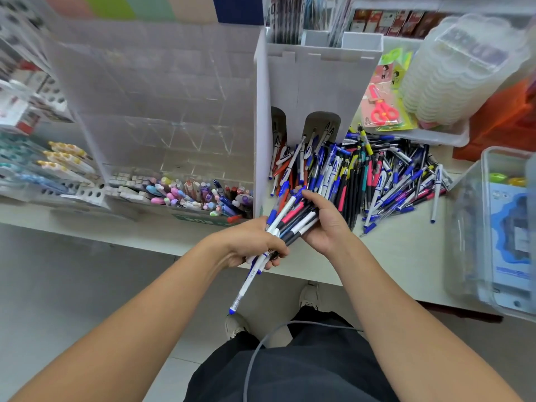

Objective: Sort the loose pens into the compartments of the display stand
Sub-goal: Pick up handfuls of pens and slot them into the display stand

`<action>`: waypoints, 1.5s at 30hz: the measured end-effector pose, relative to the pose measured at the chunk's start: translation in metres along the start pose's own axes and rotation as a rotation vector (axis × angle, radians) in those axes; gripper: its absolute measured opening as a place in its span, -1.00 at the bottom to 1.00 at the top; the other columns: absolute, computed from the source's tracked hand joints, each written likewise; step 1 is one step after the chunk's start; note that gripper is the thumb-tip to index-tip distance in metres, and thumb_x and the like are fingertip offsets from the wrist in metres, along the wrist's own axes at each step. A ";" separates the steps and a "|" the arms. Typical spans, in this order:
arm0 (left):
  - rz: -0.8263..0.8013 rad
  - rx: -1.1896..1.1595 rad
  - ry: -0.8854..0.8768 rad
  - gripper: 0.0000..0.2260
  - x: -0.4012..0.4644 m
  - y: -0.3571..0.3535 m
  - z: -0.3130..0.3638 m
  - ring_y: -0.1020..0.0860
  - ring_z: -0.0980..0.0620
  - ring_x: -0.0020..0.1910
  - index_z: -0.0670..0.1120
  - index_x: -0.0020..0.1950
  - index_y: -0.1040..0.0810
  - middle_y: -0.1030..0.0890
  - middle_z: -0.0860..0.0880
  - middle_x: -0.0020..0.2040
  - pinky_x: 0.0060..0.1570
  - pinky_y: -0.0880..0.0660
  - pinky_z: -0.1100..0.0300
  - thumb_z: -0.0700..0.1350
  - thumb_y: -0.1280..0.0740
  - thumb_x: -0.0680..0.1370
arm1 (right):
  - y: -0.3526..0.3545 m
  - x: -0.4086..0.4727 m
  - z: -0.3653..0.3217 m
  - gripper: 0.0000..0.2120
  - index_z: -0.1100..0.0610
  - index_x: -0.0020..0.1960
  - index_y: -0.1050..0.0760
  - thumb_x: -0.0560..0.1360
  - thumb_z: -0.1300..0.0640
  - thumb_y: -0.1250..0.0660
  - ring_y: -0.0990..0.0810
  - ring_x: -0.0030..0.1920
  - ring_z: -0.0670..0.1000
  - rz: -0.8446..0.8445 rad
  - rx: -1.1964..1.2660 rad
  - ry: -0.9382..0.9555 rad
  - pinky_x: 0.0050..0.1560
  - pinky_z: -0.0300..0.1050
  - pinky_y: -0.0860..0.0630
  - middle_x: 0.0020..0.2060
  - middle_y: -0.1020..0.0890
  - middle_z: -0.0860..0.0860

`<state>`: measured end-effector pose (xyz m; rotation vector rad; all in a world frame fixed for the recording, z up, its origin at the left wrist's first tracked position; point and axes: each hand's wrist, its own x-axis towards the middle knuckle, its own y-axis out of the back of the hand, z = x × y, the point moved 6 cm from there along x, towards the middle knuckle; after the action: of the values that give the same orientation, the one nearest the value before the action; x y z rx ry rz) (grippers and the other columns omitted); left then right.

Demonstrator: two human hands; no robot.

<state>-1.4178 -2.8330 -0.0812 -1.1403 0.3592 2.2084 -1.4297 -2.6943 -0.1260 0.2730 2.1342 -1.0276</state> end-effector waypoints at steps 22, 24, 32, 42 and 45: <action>0.068 0.298 -0.021 -0.73 0.055 -0.033 0.055 -0.52 0.03 -0.50 -0.14 0.10 -0.46 -0.54 -0.11 -0.34 -0.45 -0.50 0.22 -0.33 -0.45 0.48 | 0.040 0.011 -0.074 -0.38 -0.14 0.55 -0.26 0.58 0.29 -0.26 -0.69 -0.23 0.03 0.233 -0.265 0.327 -0.18 0.03 -0.64 -0.02 -0.69 0.05; 0.088 0.290 -0.034 -0.74 0.055 -0.032 0.055 -0.53 0.01 -0.46 -0.14 0.09 -0.46 -0.55 -0.12 -0.30 -0.44 -0.51 0.21 -0.32 -0.44 0.48 | 0.038 0.009 -0.077 -0.36 -0.16 0.54 -0.25 0.57 0.31 -0.24 -0.68 -0.23 0.03 0.241 -0.292 0.354 -0.20 0.01 -0.63 0.00 -0.67 0.07; 0.033 0.503 -0.135 -0.73 0.064 -0.011 0.096 -0.58 -0.10 -0.33 -0.12 0.09 -0.46 -0.57 -0.19 -0.18 -0.25 -0.64 0.01 -0.36 -0.40 0.47 | 0.025 0.022 -0.113 -0.27 -0.21 0.48 -0.30 0.46 0.37 -0.25 -0.64 -0.29 0.11 0.193 -0.328 0.386 -0.25 0.05 -0.60 -0.15 -0.62 0.12; -0.002 0.480 -0.106 -0.84 0.072 -0.019 0.105 -0.49 0.00 -0.45 -0.16 -0.19 -0.47 -0.57 -0.12 -0.37 -0.38 -0.41 0.14 -0.28 -0.45 0.39 | 0.036 0.024 -0.133 -0.86 0.07 -0.08 -0.58 0.46 0.08 -0.52 -0.60 -0.17 0.15 0.372 -0.441 0.541 -0.08 0.14 -0.59 -0.16 -0.63 0.16; -0.035 0.435 -0.094 -0.82 0.074 -0.018 0.102 -0.52 -0.02 -0.44 -0.15 -0.17 -0.45 -0.58 -0.12 -0.37 -0.38 -0.46 0.16 -0.31 -0.44 0.43 | 0.034 0.029 -0.131 -0.92 0.09 -0.15 -0.59 0.48 0.21 -0.47 -0.59 -0.21 0.12 0.356 -0.558 0.534 -0.09 0.14 -0.60 -0.20 -0.60 0.13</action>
<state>-1.5037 -2.7390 -0.0800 -0.7973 0.7306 2.0110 -1.5034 -2.5774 -0.1132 0.6757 2.6103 -0.1339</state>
